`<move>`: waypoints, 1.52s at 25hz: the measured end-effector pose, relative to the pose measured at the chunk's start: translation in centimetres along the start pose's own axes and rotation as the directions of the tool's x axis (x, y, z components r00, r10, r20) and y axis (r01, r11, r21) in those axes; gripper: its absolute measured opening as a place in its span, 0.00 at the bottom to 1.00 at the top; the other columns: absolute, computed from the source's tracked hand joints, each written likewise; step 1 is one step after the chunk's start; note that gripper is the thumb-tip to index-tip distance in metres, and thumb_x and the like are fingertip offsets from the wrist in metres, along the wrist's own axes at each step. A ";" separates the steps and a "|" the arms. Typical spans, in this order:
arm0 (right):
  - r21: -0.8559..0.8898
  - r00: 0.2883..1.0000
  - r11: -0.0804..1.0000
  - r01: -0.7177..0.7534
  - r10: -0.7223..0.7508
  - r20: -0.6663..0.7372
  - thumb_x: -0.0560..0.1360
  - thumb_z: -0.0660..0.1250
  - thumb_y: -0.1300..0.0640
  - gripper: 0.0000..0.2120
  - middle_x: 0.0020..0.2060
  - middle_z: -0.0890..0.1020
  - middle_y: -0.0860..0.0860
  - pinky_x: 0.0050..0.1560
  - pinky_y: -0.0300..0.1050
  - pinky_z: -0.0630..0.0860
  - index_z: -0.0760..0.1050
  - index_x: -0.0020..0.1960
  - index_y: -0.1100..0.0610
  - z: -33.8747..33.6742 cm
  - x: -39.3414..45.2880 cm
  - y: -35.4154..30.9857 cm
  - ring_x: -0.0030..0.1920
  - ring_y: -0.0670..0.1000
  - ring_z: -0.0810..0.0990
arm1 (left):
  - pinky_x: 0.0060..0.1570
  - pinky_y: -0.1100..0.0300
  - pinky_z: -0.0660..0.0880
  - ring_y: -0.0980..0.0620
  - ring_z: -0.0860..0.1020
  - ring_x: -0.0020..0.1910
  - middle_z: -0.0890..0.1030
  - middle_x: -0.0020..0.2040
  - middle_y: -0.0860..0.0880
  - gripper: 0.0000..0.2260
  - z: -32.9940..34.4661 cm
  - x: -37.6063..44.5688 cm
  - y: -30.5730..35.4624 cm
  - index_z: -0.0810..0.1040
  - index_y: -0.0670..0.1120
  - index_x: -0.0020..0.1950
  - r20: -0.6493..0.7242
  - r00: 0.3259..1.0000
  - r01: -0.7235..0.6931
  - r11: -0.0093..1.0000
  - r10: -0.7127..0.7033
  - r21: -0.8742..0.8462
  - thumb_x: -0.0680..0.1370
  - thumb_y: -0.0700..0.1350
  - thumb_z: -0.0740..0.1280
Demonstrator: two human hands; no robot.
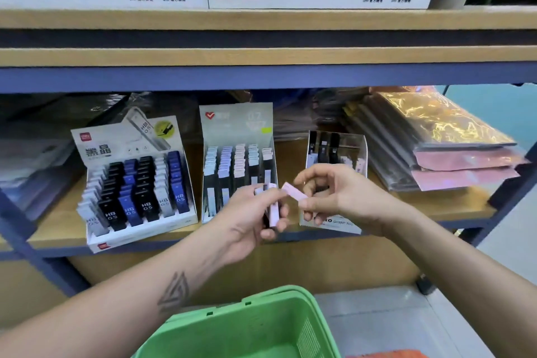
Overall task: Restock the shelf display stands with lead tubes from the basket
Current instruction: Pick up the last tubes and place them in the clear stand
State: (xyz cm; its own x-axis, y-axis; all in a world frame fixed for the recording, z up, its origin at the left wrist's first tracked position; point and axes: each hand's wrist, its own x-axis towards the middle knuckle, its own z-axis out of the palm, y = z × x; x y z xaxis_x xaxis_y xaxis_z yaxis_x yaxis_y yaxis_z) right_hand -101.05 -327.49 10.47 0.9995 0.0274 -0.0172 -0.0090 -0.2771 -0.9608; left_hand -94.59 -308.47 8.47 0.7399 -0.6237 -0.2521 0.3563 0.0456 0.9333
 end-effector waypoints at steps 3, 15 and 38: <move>-0.100 0.997 0.995 0.027 -0.033 -0.065 0.72 0.77 0.63 0.09 0.38 0.84 0.62 0.40 0.43 0.81 0.81 0.50 0.65 -1.3 -0.2 -0.3 0.37 0.54 0.84 | 0.19 0.66 0.61 0.51 0.72 0.27 0.79 0.37 0.42 0.10 0.7 0.8 0.1 0.79 0.36 0.56 0.010 1.000 -0.029 1.000 0.029 0.010 0.81 0.44 0.68; -0.372 0.771 0.928 0.005 -0.240 -0.589 0.73 0.76 0.64 0.09 0.42 0.86 0.47 0.45 0.33 0.80 0.85 0.52 0.57 -10.2 -1.3 -2.0 0.42 0.41 0.85 | 0.26 0.63 0.73 0.49 0.78 0.33 0.82 0.40 0.38 0.03 5.6 4.3 1.5 0.75 0.39 0.51 0.105 0.992 0.095 0.972 -0.073 -0.214 0.80 0.38 0.65; -0.695 0.847 0.703 -0.149 -0.272 -0.456 0.73 0.77 0.53 0.06 0.39 0.85 0.46 0.43 0.39 0.78 0.85 0.47 0.54 -11.5 -0.2 -1.1 0.41 0.43 0.82 | 0.29 0.60 0.77 0.44 0.81 0.36 0.81 0.44 0.34 0.13 5.6 3.4 0.4 0.73 0.34 0.65 0.194 0.976 0.150 0.952 -0.099 -0.267 0.80 0.32 0.62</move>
State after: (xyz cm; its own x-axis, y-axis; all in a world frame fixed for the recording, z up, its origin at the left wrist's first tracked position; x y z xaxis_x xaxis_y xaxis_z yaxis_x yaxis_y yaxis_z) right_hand -100.86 -338.26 14.72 0.8634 -0.3398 0.3729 -0.1337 -0.8668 -0.4804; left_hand -95.16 -314.94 9.40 0.5760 -0.7647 -0.2891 0.6026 0.1581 0.7823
